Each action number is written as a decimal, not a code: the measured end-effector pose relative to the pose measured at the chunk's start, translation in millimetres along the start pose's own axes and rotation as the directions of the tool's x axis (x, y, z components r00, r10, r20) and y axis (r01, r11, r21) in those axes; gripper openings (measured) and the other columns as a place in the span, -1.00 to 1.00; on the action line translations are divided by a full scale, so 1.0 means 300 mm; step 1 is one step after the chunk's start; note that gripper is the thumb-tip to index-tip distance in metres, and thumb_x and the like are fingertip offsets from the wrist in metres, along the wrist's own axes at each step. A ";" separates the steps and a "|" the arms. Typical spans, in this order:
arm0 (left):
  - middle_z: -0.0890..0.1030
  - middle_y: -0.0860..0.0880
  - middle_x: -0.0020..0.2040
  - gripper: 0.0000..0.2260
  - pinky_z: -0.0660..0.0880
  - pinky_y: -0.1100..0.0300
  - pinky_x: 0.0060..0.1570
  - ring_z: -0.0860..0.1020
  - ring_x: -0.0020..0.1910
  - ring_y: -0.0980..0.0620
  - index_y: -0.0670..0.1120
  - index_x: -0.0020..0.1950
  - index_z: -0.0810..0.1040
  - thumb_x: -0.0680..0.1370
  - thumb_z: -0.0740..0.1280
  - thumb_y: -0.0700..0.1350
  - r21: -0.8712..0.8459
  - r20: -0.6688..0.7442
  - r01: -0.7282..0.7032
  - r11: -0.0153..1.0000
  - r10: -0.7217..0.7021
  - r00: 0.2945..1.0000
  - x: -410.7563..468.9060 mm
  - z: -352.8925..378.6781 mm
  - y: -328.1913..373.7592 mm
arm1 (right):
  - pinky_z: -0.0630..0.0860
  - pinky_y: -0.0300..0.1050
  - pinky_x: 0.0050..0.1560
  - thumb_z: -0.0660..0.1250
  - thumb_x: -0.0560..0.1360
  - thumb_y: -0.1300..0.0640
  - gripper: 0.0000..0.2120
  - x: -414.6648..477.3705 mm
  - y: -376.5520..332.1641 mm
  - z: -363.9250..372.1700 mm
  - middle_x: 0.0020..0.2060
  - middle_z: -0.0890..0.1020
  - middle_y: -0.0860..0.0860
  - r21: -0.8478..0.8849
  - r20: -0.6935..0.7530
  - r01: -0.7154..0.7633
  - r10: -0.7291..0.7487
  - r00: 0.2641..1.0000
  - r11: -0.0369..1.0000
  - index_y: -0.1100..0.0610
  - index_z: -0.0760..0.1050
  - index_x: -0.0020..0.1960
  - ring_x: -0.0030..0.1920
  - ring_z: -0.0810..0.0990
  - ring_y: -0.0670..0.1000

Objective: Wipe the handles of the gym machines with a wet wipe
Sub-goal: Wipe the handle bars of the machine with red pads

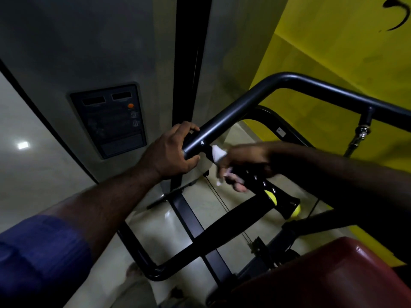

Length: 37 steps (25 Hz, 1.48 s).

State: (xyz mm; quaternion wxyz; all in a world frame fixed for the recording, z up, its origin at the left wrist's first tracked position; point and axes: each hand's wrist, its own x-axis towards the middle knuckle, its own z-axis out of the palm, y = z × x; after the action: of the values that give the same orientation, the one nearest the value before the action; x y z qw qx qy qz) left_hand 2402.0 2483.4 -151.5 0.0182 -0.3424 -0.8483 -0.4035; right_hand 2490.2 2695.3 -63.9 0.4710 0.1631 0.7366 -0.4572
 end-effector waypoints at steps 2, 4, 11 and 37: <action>0.51 0.09 0.18 -0.40 0.62 -0.05 -0.05 0.59 -0.04 0.00 0.16 0.35 0.38 0.34 0.43 0.19 0.002 0.011 0.006 1.000 -0.006 1.000 0.001 0.003 -0.006 | 0.25 -0.18 -0.42 0.42 0.43 0.12 -0.60 -0.073 0.115 -0.019 -0.40 0.24 0.10 0.283 0.273 -0.106 0.026 0.962 0.953 0.09 0.15 -0.21 -0.45 0.31 0.05; 0.50 0.10 0.18 -0.40 0.62 -0.05 -0.02 0.59 -0.01 0.01 0.17 0.35 0.38 0.34 0.43 0.18 0.001 0.010 0.012 1.000 -0.012 1.000 0.004 0.002 -0.014 | 0.23 -0.09 -0.32 0.43 0.40 0.13 -0.68 -0.104 0.145 -0.028 -0.33 0.34 0.20 0.185 0.232 -0.099 0.054 0.971 0.978 0.10 0.25 -0.17 -0.35 0.28 0.13; 0.53 0.04 0.16 -0.41 0.62 -0.06 -0.06 0.59 -0.04 0.00 0.11 0.35 0.40 0.33 0.38 0.16 0.003 0.009 -0.002 1.000 0.002 1.000 0.001 -0.004 0.010 | 0.53 -0.22 -0.47 0.30 0.54 0.28 -0.86 0.085 -0.102 0.040 -0.37 0.58 0.08 -0.421 -0.321 0.069 -0.220 0.921 0.904 0.14 0.50 -0.19 -0.49 0.56 0.02; 0.52 -0.05 0.25 -0.41 0.36 0.03 0.39 0.48 0.25 -0.07 -0.06 0.39 0.39 0.61 0.19 0.37 0.177 0.640 -0.735 0.654 0.491 0.591 0.133 -0.080 0.155 | 0.55 0.08 0.06 0.18 0.67 0.10 -0.79 -0.265 0.269 0.334 0.03 0.59 0.11 -0.593 -0.799 -0.243 -0.524 0.294 0.768 0.10 0.50 0.24 0.04 0.57 0.18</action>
State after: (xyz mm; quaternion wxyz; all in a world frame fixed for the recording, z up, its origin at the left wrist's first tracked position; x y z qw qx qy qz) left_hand 2393.4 2509.6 -91.9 -0.0048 -0.7061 -0.7054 -0.0621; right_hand 2638.9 2670.2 -52.5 -0.0762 0.1636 0.9826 -0.0445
